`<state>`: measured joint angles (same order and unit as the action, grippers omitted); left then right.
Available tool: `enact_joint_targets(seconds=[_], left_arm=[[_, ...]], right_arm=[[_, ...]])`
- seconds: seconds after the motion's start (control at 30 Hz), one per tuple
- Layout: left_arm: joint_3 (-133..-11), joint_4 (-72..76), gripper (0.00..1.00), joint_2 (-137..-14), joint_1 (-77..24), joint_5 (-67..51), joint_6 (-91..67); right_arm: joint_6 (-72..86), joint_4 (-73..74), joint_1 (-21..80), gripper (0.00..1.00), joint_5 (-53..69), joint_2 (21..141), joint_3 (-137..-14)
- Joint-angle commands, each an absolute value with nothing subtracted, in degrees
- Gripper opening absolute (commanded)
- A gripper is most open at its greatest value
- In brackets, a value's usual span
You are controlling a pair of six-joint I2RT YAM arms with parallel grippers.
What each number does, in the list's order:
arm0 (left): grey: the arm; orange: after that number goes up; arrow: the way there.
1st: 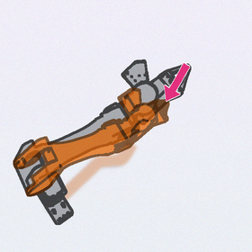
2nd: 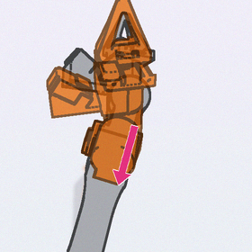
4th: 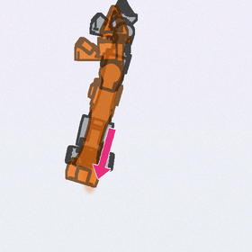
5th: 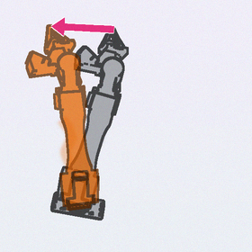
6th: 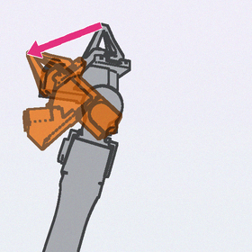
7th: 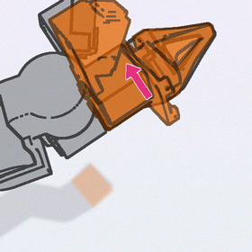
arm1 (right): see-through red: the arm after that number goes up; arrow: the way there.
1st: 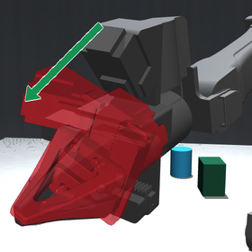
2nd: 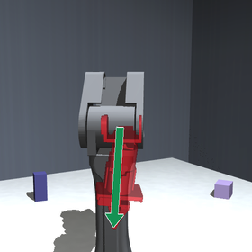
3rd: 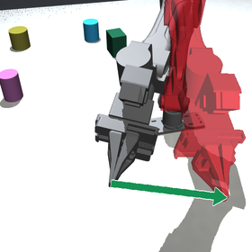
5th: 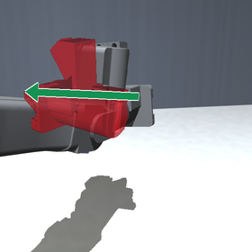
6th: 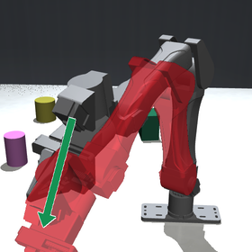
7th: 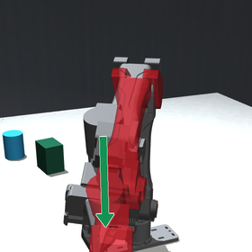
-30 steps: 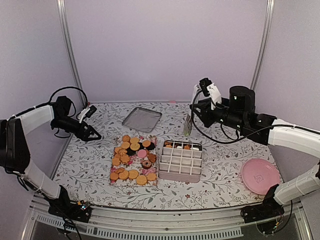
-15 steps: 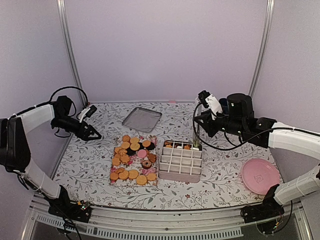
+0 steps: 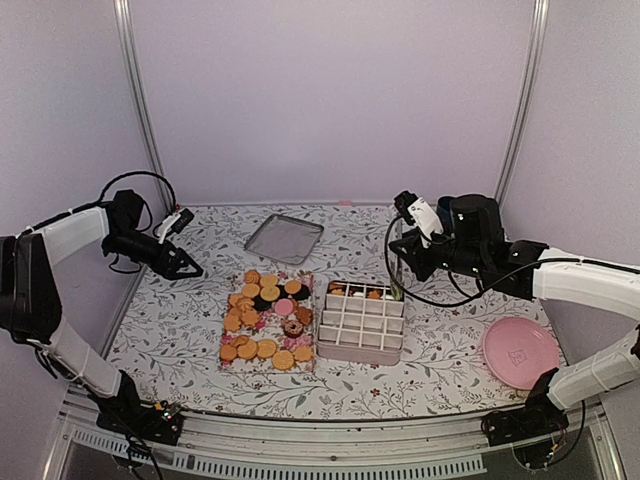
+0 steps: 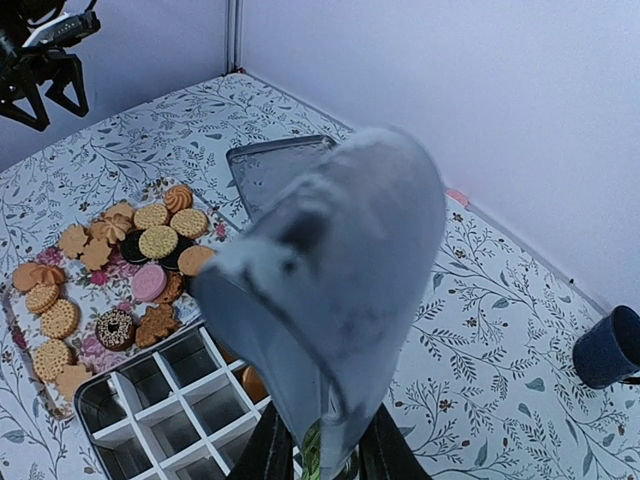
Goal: Pack the cookies
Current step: Place the fake cookies in the empty pocket of the box, then pick up the fake cookies from the plate.
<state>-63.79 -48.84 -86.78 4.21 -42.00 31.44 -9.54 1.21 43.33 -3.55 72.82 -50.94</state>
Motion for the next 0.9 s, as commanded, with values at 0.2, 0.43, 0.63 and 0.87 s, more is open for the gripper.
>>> enact_joint_targets(seconds=[0.2,0.43,0.63,0.87], left_arm=[[-64.9,-49.1,0.99,-86.8,4.8,-42.1,31.7],[-64.6,-49.2,0.99,-86.2,4.8,-42.1,32.1],[-64.7,-49.3,0.99,-86.1,5.0,-42.4,32.6],[-64.4,-49.3,0.99,-86.0,7.3,-42.4,32.9]], right_arm=[[-10.5,-2.4,43.0,0.31,-3.9,74.0,-51.8],[-11.9,-1.6,42.9,0.33,-4.2,73.4,-54.6],[-12.0,-2.5,43.7,0.33,-1.2,73.3,-58.7],[-9.5,-9.7,52.0,0.33,1.3,83.5,-66.3]])
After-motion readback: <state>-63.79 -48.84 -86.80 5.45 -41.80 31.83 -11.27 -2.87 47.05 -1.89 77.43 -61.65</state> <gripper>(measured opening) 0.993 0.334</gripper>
